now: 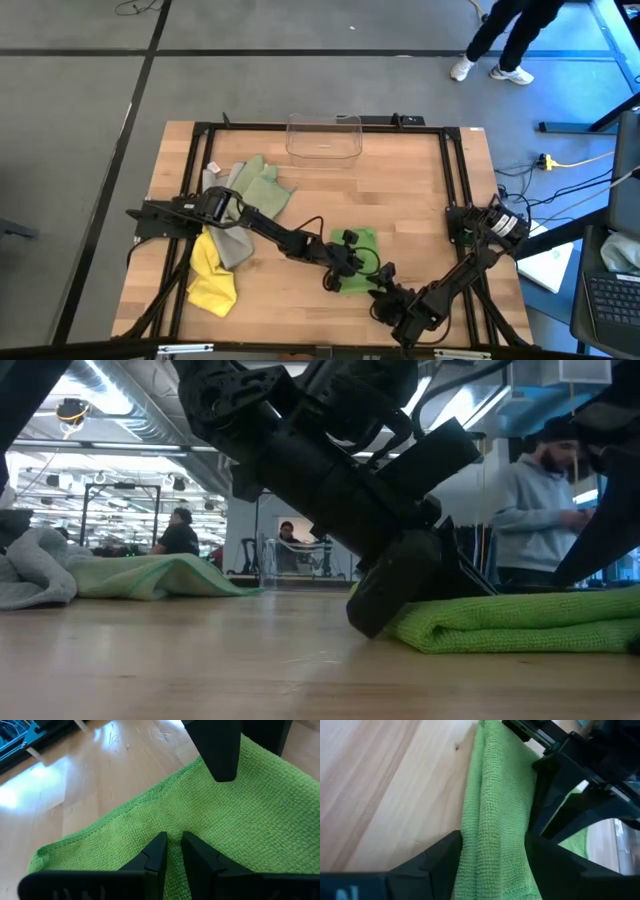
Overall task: Fold microfiber towels
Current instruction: Fold the green microfiber cloth
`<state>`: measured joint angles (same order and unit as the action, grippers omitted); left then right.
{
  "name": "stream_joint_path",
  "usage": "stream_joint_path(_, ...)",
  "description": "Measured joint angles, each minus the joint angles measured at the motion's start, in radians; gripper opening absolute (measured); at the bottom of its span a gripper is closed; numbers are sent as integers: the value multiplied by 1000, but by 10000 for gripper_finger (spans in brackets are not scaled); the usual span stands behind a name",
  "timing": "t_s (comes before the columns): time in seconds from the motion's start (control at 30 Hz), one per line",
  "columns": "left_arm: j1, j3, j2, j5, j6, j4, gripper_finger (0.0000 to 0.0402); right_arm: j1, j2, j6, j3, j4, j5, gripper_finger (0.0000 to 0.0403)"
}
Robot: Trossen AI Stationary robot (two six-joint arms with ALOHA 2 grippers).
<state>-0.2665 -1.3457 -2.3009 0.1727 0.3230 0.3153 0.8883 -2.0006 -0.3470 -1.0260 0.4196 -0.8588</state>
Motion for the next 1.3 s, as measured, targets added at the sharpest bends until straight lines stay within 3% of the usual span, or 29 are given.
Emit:
stream_joint_path(0.23, 0, 0, 0, -2, -3, 0, 56, -21, -3, -19, 1, 24, -112, 225)
stream_joint_path(0.6, 0, 1, 0, -2, -6, 1, 56, -23, 8, -22, -27, 74, -130, 225)
stream_joint_path(0.8, 0, 1, 0, 0, -3, 2, 56, -19, 8, 78, -60, 20, 69, 225)
stream_joint_path(0.97, -1, 1, 0, 8, -2, 4, 56, -26, -8, 19, -47, -52, 60, 224)
stream_joint_path(1.13, -2, 1, 0, 12, -1, 5, 56, -28, -18, 91, -66, -181, 104, 225)
stream_joint_path(1.3, -3, 1, 0, 18, -2, 5, 56, -26, -82, 36, -114, -137, 92, 225)
